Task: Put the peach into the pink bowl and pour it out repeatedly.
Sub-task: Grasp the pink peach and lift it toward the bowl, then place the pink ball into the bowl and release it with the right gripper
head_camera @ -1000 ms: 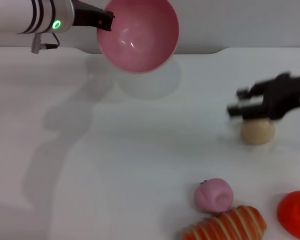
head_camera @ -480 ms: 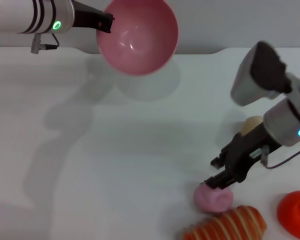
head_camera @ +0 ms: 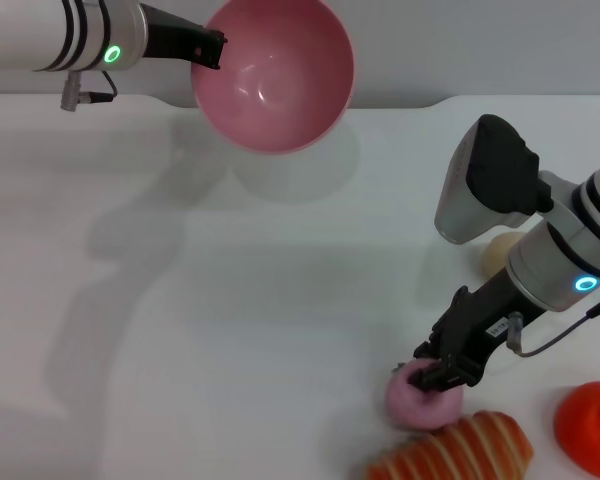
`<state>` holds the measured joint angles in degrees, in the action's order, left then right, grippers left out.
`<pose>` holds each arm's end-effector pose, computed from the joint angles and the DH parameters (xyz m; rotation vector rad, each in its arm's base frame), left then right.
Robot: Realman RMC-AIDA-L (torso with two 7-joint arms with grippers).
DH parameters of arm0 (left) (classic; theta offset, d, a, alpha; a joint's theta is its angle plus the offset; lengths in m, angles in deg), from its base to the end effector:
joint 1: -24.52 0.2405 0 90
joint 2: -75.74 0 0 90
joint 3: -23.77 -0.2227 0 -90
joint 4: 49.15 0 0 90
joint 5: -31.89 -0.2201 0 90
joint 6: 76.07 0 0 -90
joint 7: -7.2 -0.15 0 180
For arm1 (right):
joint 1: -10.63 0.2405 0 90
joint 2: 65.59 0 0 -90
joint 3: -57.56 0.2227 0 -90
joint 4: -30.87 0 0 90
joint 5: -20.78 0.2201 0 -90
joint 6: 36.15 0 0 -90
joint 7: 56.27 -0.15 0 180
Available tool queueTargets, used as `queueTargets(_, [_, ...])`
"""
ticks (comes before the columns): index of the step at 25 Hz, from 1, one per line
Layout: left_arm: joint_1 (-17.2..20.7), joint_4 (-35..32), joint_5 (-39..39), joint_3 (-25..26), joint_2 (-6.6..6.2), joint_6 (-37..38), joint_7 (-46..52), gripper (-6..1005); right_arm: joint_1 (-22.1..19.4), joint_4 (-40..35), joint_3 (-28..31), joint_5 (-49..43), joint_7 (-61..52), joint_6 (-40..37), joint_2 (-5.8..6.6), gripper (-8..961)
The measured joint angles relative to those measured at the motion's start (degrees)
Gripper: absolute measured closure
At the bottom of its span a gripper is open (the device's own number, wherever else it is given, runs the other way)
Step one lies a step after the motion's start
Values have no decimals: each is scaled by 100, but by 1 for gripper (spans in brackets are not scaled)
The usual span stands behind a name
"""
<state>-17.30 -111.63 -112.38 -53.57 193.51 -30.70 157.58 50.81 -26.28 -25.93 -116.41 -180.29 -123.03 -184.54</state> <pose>-0.1236 0.4544 0.0253 -2.1946 -0.7583 -0.1341 0.1694 0.3300 -0.0473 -3.0227 0.6292 -0.5568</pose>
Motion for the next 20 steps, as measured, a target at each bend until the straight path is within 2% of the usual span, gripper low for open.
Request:
queueTargets(2, [4,9,1,0,0,-14,0,964,-2,1,-9,1,5,26,0,547])
queueTargets(7, [8,36,4,0,0,-29,-6,965,-9,-56,60,10,13,42,3,758])
queueTargets(12, [-3,52,5,0,-4,29,-8,964,-168,-634,451,130,20,-44,23,896])
queueTargets(13, [-4,52,5,0,-5,44,-8,964,-230,-887,606,271,44,-135,35,924])
queueTargets(20, [-65,207,4,-34,-10,252,-9,965,-643,-2613,2166,1801,539,-1037,56,924])
